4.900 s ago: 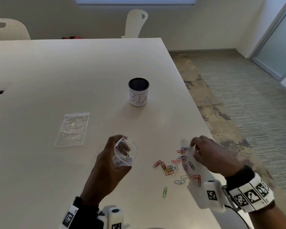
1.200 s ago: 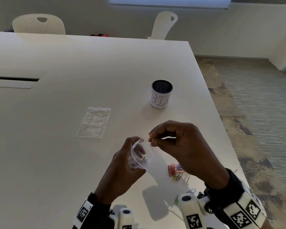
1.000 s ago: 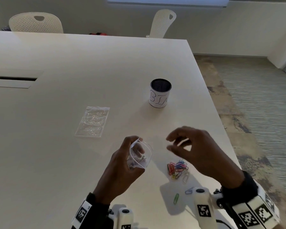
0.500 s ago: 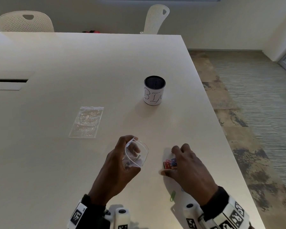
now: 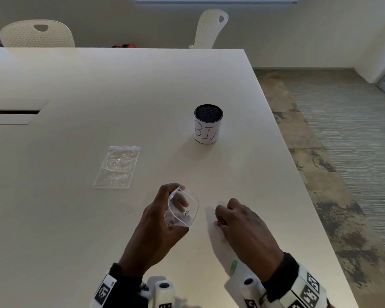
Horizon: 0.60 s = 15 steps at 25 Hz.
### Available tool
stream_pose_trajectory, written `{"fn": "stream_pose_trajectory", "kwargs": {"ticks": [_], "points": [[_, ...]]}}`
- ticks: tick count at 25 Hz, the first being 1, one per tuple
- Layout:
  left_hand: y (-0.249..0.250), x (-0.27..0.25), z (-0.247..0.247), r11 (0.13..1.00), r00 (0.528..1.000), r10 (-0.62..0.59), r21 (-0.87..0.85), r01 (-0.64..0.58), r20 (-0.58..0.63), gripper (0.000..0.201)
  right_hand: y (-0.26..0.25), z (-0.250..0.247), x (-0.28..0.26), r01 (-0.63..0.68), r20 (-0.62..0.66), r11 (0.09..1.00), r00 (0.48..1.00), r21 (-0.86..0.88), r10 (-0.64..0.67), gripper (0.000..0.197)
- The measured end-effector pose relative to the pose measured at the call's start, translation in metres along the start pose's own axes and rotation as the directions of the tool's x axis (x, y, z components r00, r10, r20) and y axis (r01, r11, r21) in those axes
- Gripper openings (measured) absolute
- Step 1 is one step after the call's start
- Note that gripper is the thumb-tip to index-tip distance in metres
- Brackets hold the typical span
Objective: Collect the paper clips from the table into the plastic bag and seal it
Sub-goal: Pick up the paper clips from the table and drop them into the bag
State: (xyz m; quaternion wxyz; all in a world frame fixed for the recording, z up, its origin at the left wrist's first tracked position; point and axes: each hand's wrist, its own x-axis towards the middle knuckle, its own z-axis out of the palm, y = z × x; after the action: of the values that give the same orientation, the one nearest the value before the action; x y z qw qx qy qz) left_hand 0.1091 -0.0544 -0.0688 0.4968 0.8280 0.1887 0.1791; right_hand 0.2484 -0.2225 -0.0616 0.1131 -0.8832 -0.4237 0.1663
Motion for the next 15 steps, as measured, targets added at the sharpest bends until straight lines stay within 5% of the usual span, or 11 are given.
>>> {"fn": "stream_pose_trajectory", "kwargs": {"ticks": [7, 15], "points": [[0.001, -0.002, -0.002, 0.999, 1.000, -0.023, -0.023, 0.023, 0.002, 0.065, 0.018, -0.003, 0.006, -0.009, -0.064, 0.999, 0.998, 0.045, 0.012, 0.011], [-0.001, -0.001, -0.004, 1.000, 1.000, -0.019, -0.019, 0.019, 0.009, 0.067, 0.042, -0.028, 0.005, -0.043, -0.051, 0.878, 0.996, 0.476, 0.076, 0.015]]}}
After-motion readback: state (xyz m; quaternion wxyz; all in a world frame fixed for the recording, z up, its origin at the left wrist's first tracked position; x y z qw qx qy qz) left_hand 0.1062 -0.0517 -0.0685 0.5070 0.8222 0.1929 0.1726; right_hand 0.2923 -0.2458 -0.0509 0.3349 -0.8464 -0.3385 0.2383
